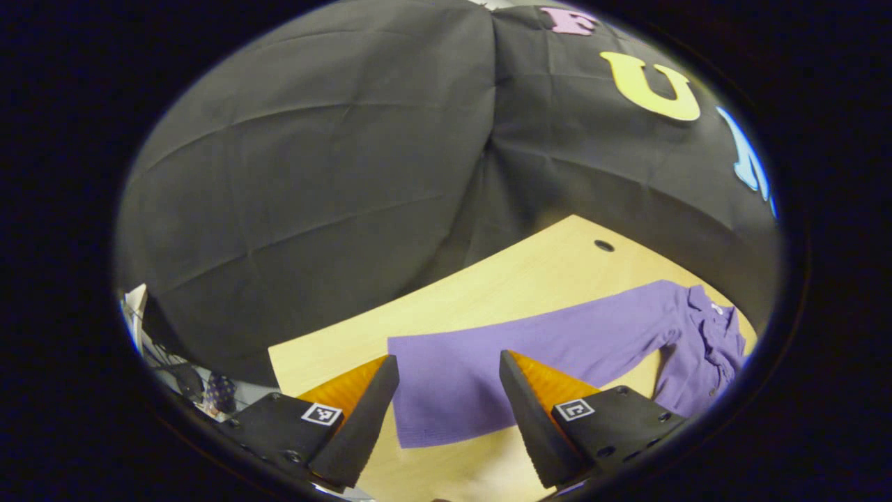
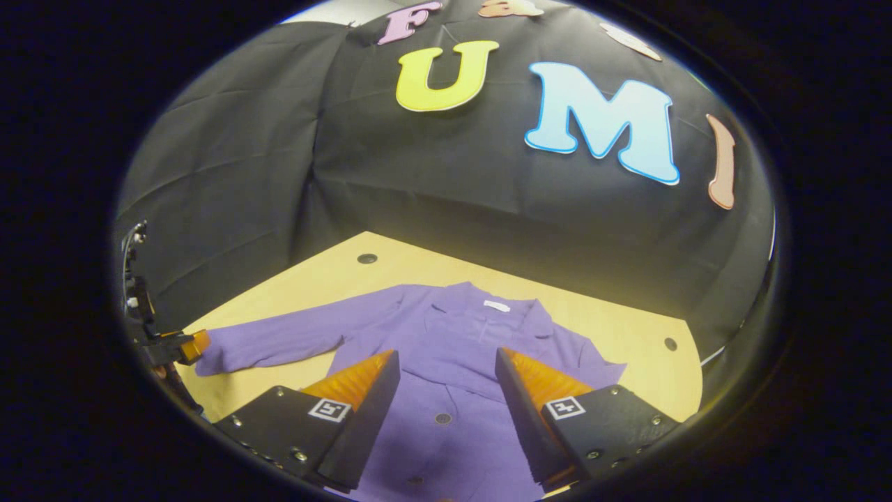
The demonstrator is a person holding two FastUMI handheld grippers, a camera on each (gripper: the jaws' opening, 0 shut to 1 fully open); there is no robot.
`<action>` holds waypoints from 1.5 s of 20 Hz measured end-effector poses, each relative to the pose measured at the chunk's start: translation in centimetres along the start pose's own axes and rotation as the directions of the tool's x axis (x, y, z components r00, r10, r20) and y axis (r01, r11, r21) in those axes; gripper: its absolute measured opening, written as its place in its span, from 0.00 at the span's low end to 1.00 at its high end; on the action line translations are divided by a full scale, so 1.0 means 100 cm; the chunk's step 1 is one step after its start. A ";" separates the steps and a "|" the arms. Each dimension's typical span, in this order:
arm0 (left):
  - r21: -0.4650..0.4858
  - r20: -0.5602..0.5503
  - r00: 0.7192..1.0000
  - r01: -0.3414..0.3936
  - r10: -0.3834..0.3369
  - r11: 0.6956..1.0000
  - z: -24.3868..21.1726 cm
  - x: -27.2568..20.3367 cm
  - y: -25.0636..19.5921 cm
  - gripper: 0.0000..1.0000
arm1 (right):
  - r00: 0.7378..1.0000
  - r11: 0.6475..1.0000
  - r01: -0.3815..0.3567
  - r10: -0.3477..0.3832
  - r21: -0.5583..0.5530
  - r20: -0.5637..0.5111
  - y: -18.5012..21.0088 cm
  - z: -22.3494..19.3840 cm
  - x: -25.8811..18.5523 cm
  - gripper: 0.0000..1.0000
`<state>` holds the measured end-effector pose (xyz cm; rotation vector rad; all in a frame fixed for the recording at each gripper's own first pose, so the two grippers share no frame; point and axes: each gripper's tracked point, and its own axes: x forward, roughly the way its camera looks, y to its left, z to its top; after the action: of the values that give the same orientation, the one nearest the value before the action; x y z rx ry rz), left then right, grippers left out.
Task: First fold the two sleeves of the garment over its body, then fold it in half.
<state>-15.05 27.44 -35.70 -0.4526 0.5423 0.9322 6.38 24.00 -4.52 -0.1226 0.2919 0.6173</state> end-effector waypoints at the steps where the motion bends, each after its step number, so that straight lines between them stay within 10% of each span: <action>1: -0.005 -0.012 1.000 -0.014 0.014 1.000 -0.004 0.003 0.006 0.97 | 1.000 1.000 -0.004 0.004 0.006 -0.003 0.002 -0.002 -0.003 0.86; 19: 0.040 -0.095 0.993 -0.064 0.067 0.997 -0.033 0.033 0.004 0.90 | 0.995 0.997 -0.078 0.077 -0.012 -0.061 0.034 -0.033 -0.023 0.86; 26: 0.089 -0.113 0.993 0.026 -0.016 0.996 -0.033 0.033 -0.022 0.12 | 0.994 0.997 -0.072 0.072 0.008 -0.077 0.028 -0.045 -0.026 0.86; 30: 0.022 -0.139 0.988 0.070 -0.066 0.997 -0.036 0.030 -0.035 0.12 | 0.997 0.999 -0.035 0.036 0.016 -0.073 0.012 -0.048 -0.033 0.84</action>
<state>-11.49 25.43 -39.86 -0.5114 0.6610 0.8311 2.02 22.17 -8.10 -0.1265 0.3700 0.6463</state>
